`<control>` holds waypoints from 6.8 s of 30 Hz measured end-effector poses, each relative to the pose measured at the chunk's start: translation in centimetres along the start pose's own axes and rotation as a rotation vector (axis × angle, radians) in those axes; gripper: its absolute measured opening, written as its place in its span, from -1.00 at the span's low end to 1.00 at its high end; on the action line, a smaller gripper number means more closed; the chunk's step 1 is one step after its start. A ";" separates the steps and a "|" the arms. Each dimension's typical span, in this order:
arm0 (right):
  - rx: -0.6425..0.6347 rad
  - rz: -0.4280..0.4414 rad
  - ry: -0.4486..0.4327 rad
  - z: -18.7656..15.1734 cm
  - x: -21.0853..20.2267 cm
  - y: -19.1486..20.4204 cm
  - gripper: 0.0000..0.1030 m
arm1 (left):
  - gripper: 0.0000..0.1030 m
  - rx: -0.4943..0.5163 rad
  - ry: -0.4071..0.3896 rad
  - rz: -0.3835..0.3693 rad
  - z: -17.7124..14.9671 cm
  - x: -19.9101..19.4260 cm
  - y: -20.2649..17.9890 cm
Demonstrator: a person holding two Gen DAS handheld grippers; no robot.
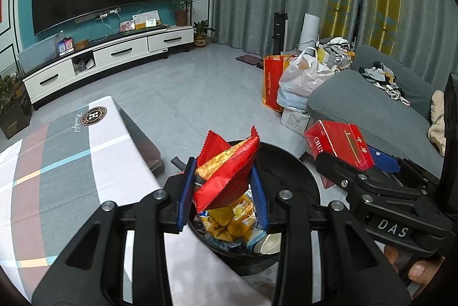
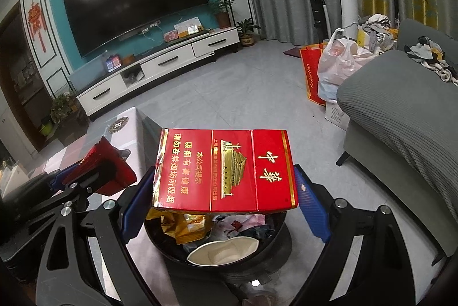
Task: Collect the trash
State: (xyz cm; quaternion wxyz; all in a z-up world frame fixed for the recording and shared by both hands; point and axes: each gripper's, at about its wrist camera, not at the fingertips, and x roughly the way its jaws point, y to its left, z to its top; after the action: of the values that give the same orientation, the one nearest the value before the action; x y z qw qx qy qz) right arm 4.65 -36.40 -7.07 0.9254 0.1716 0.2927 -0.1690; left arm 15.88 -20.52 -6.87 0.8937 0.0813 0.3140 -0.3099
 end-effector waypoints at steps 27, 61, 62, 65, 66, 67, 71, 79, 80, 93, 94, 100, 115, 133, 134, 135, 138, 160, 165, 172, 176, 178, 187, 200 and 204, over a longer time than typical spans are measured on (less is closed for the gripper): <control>0.045 -0.052 0.044 -0.2 1.7 -1.9 0.73 | -0.27 0.032 0.026 -0.010 0.7 3.4 -1.3; 0.035 -0.087 0.122 -0.3 5.1 -2.0 0.73 | -0.27 0.002 0.119 -0.021 0.2 7.0 -0.1; 0.035 -0.087 0.125 -0.4 5.1 -2.0 0.73 | -0.27 0.001 0.122 -0.023 0.2 7.2 -0.1; 0.033 -0.090 0.132 -0.4 5.4 -2.0 0.73 | -0.27 0.000 0.133 -0.029 0.2 7.6 -0.1; 0.034 -0.091 0.134 -0.4 5.5 -2.0 0.73 | -0.27 0.001 0.136 -0.030 0.2 7.7 -0.1; 0.035 -0.092 0.136 -0.4 5.6 -2.0 0.73 | -0.27 0.000 0.139 -0.031 0.2 7.9 -0.1; 0.036 -0.096 0.148 -0.5 6.0 -2.1 0.73 | -0.27 0.009 0.149 -0.035 0.5 8.4 -0.2; 0.033 -0.100 0.172 -0.8 6.7 -2.1 0.73 | -0.27 0.020 0.173 -0.049 0.4 9.2 -0.3; 0.031 -0.101 0.176 -0.8 6.9 -2.1 0.73 | -0.27 0.020 0.175 -0.051 0.4 9.3 -0.3; 0.020 -0.109 0.214 -1.2 8.0 -2.2 0.73 | -0.27 0.034 0.206 -0.054 0.6 10.5 -0.4; 0.022 -0.108 0.216 -1.2 8.0 -2.3 0.73 | -0.27 0.038 0.208 -0.053 0.6 10.5 -0.4; 0.016 -0.113 0.228 -1.4 8.5 -2.3 0.73 | -0.27 0.040 0.220 -0.053 0.8 10.9 -0.5; 0.010 -0.115 0.242 -1.8 8.9 -2.2 0.73 | -0.23 0.045 0.234 -0.045 0.7 11.0 -0.8; -0.023 -0.120 0.265 -1.9 9.2 -1.5 0.73 | -0.20 0.033 0.242 -0.046 0.6 10.7 -0.5; -0.024 -0.120 0.265 -1.9 9.2 -1.5 0.73 | -0.20 0.033 0.242 -0.047 0.6 10.7 -0.4; -0.026 -0.120 0.265 -1.9 9.2 -1.4 0.73 | -0.20 0.033 0.243 -0.046 0.6 10.7 -0.4; -0.028 -0.120 0.267 -2.0 9.3 -1.4 0.73 | -0.20 0.033 0.244 -0.045 0.6 10.7 -0.4; -0.030 -0.119 0.281 -2.1 9.2 -1.2 0.73 | -0.19 0.040 0.247 -0.040 0.6 10.3 -0.3; -0.032 -0.122 0.292 -2.1 9.4 -1.2 0.74 | -0.11 0.036 0.244 -0.037 0.8 10.3 -0.3; -0.037 -0.118 0.302 -2.1 9.6 -1.1 0.75 | -0.01 0.028 0.244 -0.036 0.9 10.2 -0.3; -0.033 -0.108 0.308 -2.2 9.6 -1.1 0.75 | 0.09 0.023 0.239 -0.036 1.0 10.1 -0.3; -0.033 -0.103 0.309 -2.1 9.7 -1.1 0.75 | 0.15 0.019 0.237 -0.035 1.0 10.0 -0.2; -0.020 -0.061 0.295 -1.9 9.7 -1.0 0.86 | 0.19 0.009 0.231 -0.031 1.1 9.6 0.1; -0.029 -0.052 0.283 -1.8 9.1 -0.6 0.86 | 0.32 0.013 0.218 -0.006 1.2 9.0 0.5; -0.029 -0.053 0.284 -1.8 9.1 -0.6 0.86 | 0.47 0.009 0.215 0.010 1.2 8.7 0.9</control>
State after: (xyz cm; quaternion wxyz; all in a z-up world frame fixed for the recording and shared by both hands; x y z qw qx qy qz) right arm 10.52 -38.09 -14.02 0.8722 0.1728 0.4275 -0.1631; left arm 22.42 -24.58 -11.28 0.8561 0.1195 0.4063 -0.2962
